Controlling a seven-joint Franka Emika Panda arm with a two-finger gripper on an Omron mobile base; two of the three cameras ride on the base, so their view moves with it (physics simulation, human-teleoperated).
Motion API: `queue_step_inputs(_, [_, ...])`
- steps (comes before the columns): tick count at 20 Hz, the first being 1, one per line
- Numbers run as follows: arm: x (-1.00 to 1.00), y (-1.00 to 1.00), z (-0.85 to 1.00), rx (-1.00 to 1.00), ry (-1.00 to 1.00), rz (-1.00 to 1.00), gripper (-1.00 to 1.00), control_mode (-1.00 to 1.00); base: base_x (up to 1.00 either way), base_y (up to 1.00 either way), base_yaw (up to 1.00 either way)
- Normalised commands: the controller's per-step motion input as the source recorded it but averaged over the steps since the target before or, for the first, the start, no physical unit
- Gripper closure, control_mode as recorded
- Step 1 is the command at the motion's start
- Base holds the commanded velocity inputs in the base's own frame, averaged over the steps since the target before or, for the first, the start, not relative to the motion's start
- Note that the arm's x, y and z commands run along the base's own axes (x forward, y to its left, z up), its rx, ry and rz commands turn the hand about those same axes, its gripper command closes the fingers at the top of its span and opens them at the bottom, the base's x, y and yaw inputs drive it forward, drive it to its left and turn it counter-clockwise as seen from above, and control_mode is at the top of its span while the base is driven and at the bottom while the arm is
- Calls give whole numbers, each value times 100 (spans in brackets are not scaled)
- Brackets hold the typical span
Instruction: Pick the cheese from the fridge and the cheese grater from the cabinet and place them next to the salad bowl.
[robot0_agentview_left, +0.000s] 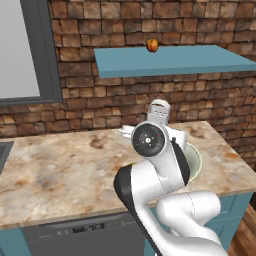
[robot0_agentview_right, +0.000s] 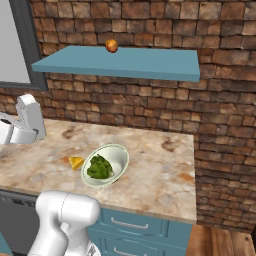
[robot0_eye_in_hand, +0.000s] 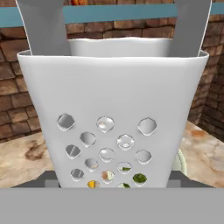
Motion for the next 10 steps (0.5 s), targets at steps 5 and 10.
queue_step_inputs(5, [0, 10, -59, -4, 2, -23, 100, -100, 0, 0, 0])
queue_step_inputs(10, [8, 13, -62, -1, 7, -24, 100, -100, 0, 0, 0])
